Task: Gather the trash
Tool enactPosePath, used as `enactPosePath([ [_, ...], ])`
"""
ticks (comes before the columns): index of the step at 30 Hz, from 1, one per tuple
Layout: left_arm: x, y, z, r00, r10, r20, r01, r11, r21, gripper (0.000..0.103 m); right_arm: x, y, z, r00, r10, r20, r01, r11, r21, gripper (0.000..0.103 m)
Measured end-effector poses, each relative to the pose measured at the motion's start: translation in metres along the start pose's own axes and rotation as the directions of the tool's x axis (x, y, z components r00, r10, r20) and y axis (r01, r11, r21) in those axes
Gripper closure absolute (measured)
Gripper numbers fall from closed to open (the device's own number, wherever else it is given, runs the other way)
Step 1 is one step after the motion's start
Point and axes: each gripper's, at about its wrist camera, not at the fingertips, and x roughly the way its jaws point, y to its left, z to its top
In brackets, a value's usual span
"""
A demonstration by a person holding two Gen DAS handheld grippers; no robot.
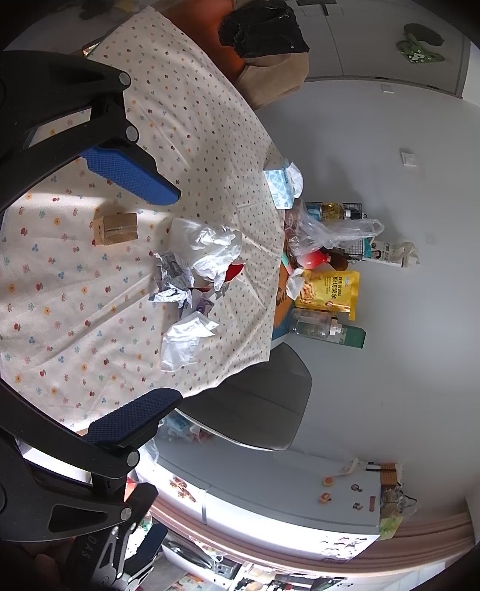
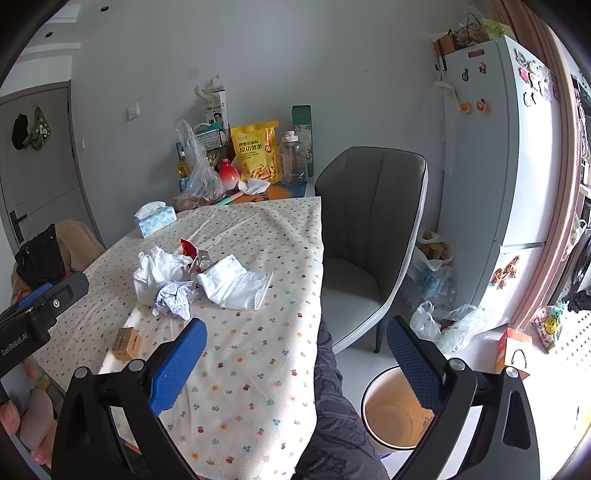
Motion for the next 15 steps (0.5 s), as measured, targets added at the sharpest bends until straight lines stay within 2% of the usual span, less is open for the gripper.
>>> enactPosePath([
  [15, 0.0006, -0.0060, 0.0027, 1.000, -0.006, 0.004, 0.006, 1.000, 0.002, 0.005, -0.0008, -0.0057, 0.0019, 1.000, -0.027, 0.013, 0.027, 1.000, 0.005, 0.008],
])
